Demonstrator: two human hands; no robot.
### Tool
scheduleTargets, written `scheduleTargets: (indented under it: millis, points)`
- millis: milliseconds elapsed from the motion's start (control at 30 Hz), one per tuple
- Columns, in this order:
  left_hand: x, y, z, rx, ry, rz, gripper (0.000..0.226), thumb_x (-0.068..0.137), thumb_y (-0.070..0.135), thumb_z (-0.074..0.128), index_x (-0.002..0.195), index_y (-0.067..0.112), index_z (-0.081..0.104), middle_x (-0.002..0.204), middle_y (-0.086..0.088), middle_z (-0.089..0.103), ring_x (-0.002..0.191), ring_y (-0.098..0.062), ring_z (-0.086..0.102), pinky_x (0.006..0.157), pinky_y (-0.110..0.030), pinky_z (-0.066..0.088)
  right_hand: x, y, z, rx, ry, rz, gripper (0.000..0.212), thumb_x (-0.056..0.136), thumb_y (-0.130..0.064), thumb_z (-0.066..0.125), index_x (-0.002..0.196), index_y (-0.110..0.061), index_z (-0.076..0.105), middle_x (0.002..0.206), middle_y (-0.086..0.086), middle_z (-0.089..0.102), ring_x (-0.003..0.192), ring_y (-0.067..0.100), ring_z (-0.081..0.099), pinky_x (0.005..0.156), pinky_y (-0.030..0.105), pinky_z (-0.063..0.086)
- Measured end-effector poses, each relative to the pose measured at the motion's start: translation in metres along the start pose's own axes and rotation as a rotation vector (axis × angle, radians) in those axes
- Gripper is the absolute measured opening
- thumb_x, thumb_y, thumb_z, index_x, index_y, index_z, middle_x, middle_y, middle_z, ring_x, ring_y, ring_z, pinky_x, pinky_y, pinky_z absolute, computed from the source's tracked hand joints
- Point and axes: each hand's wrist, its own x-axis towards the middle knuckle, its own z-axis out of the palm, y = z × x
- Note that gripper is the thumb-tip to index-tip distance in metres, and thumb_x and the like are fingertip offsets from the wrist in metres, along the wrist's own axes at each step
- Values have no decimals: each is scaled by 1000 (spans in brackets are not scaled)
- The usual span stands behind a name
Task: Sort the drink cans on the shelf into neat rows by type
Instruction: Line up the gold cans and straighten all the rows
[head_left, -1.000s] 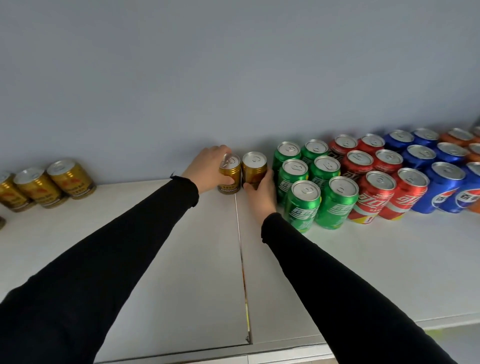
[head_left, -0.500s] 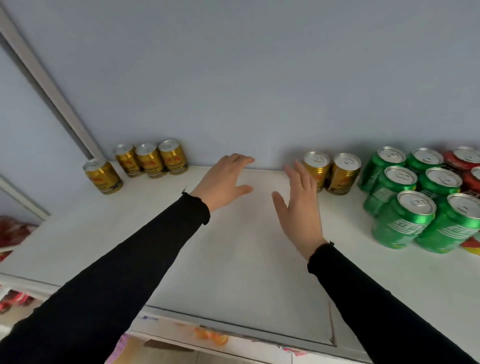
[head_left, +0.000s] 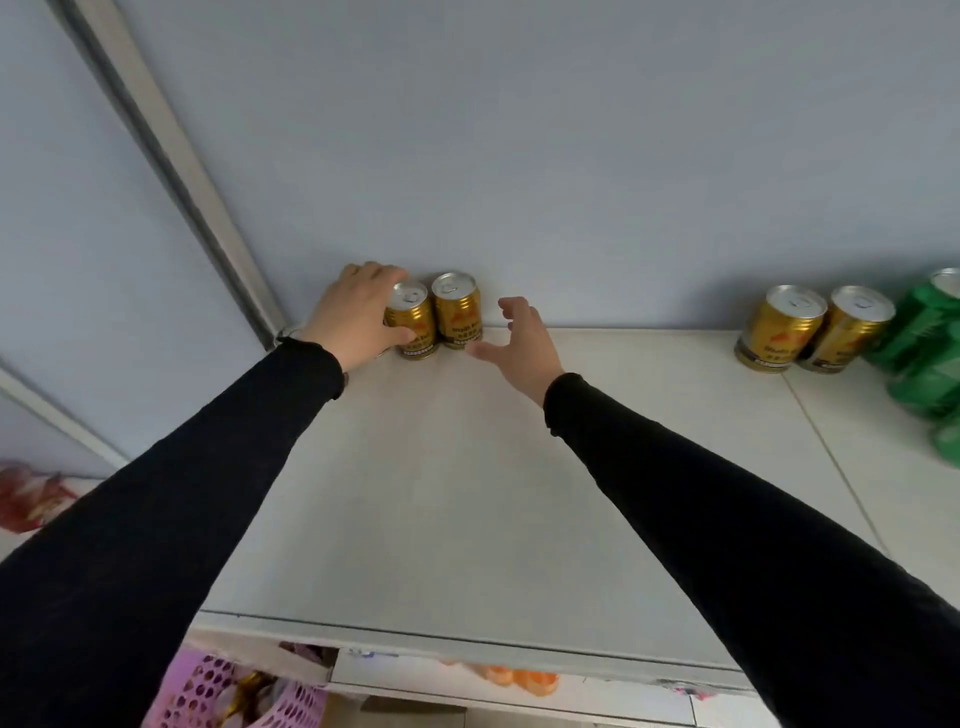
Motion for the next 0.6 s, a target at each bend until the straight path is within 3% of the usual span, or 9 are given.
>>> scheduleTargets:
  millis: [167, 367, 600]
  points:
    - [20, -20, 9, 90, -42, 48, 77, 81, 53, 73, 144, 18, 44, 140, -9, 52, 130, -31, 42, 99, -45, 42, 28, -8, 34, -37, 23, 59, 79, 78, -31, 83, 140, -11, 38, 139, 10, 46, 126, 26, 49, 104, 38, 45]
    - [29, -24, 20, 69, -44, 67, 74, 82, 53, 73, 141, 17, 47, 136, -8, 55, 127, -30, 47, 97, -45, 44, 47, -3, 50, -17, 96, 80, 74, 70, -32, 87, 127, -11, 45, 125, 9, 55, 115, 28, 56, 99, 48, 49]
    - [29, -19, 19, -15, -34, 32, 74, 78, 51, 79, 138, 17, 51, 132, -7, 56, 124, -28, 49, 96, -44, 44, 42, 5, 50, 15, 151, 71, 66, 73, -30, 86, 126, -10, 52, 121, 9, 58, 111, 27, 58, 96, 42, 51]
